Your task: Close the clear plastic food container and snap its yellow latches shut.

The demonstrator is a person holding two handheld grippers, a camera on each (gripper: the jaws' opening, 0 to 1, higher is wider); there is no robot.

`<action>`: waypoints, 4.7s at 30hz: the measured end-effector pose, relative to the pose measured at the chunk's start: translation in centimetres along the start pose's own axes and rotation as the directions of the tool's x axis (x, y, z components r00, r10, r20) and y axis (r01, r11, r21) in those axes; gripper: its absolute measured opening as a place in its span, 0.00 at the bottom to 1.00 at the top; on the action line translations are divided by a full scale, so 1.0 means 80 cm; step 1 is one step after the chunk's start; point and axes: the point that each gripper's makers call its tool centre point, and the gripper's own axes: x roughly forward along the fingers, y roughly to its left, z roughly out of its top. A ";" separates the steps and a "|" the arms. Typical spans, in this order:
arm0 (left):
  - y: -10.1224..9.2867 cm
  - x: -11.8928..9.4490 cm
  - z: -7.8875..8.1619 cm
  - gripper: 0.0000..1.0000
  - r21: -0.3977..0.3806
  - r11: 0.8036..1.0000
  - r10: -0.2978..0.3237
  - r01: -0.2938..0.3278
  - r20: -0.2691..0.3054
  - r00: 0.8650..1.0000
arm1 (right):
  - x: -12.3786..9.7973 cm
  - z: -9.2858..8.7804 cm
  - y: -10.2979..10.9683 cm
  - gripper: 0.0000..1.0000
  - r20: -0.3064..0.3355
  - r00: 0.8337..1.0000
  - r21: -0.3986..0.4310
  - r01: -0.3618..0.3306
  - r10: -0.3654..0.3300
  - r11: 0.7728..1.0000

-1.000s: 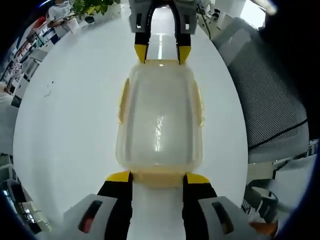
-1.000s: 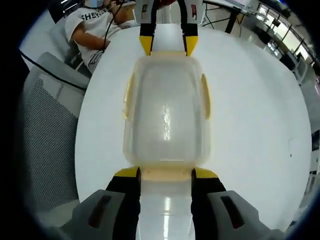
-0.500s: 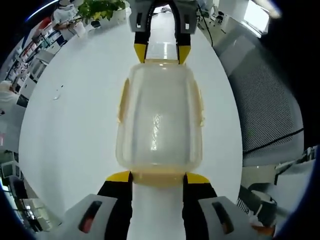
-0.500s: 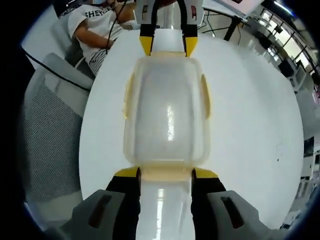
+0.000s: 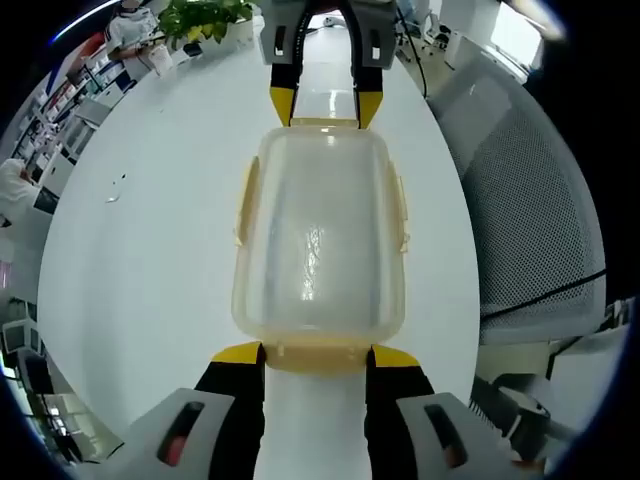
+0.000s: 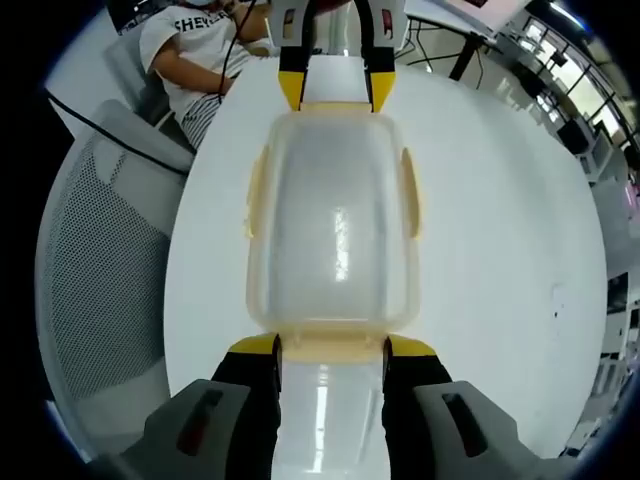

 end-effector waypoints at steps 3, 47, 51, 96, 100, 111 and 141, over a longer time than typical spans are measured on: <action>0.000 -0.004 0.007 0.33 -0.009 1.000 0.013 -0.013 0.003 1.000 | -0.004 -0.003 -0.002 0.36 0.002 1.000 -0.011 0.008 -0.008 1.000; 0.001 0.021 0.098 0.33 -0.001 1.000 0.001 -0.001 0.020 1.000 | -0.030 -0.092 -0.002 0.36 0.038 0.999 0.029 0.010 -0.011 1.000; 0.002 0.022 0.109 0.33 0.011 1.000 -0.004 0.004 0.013 1.000 | -0.031 -0.103 -0.002 0.36 0.034 0.999 0.039 0.012 -0.013 0.999; -0.003 0.069 0.190 0.33 0.029 0.999 -0.039 0.038 0.038 0.999 | -0.052 -0.194 0.004 0.36 0.038 0.999 0.058 0.016 -0.018 0.998; -0.003 0.069 0.195 0.33 0.032 0.999 -0.040 0.038 0.041 0.998 | -0.053 -0.197 0.005 0.36 0.040 0.999 0.066 0.016 -0.019 0.998; -0.007 0.078 0.213 0.33 0.037 0.998 -0.050 0.048 0.054 0.997 | -0.059 -0.217 0.008 0.36 0.043 0.999 0.071 0.023 -0.026 0.997; -0.020 0.084 0.258 0.33 0.042 0.996 -0.087 0.083 0.109 0.990 | -0.071 -0.260 0.020 0.36 0.031 0.999 0.074 0.023 -0.025 0.997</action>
